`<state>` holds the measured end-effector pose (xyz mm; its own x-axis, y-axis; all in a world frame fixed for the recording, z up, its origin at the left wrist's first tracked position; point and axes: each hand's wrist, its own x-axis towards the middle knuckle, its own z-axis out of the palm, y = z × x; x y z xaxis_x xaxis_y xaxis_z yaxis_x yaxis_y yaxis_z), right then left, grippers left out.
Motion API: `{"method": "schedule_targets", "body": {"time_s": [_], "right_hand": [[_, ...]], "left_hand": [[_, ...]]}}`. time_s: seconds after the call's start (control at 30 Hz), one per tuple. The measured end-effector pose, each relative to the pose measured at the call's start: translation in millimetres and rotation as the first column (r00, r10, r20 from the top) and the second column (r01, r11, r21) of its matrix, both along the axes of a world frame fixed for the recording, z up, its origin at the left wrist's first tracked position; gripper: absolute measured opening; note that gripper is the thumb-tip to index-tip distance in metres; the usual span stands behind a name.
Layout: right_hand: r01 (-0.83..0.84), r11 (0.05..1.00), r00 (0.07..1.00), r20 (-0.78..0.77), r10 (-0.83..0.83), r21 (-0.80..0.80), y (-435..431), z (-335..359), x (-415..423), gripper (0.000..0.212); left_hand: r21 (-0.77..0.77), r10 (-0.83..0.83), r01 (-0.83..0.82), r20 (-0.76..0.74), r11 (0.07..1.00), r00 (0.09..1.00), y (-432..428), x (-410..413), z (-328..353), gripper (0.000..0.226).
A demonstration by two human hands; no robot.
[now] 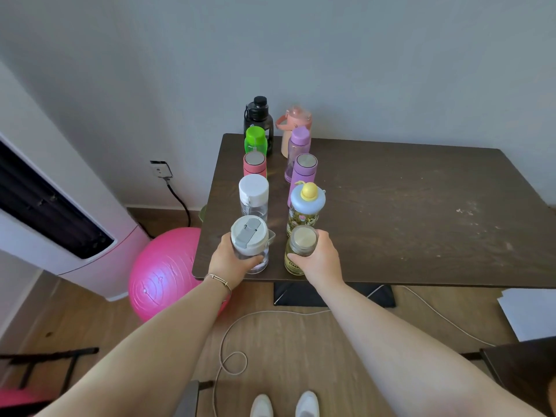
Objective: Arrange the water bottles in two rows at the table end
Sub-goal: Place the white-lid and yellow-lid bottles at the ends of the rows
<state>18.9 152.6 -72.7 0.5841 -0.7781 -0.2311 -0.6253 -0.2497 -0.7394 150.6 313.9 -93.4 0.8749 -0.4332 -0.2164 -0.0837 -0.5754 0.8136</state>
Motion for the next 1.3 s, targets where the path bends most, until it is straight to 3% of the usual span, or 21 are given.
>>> {"method": "schedule_targets", "body": {"time_s": [0.93,1.1,1.3], "right_hand": [[0.008,1.000,0.999,-0.044,-0.009,-0.016,-4.3,-0.9,5.8,0.080],[-0.027,0.999,0.997,-0.067,0.024,-0.042,-5.7,7.2,3.7,0.079],[-0.066,0.993,0.996,-0.074,0.060,-0.094,-2.7,27.7,-0.8,0.079]], "left_hand": [[-0.002,-0.053,0.053,-0.009,0.999,0.999,-9.7,-0.1,-9.4,0.089],[-0.047,-0.041,0.040,-0.005,0.998,0.999,-7.4,-1.3,-3.0,0.095],[0.044,-0.070,0.068,0.040,0.997,0.997,-4.5,-0.7,26.9,0.111]]}}
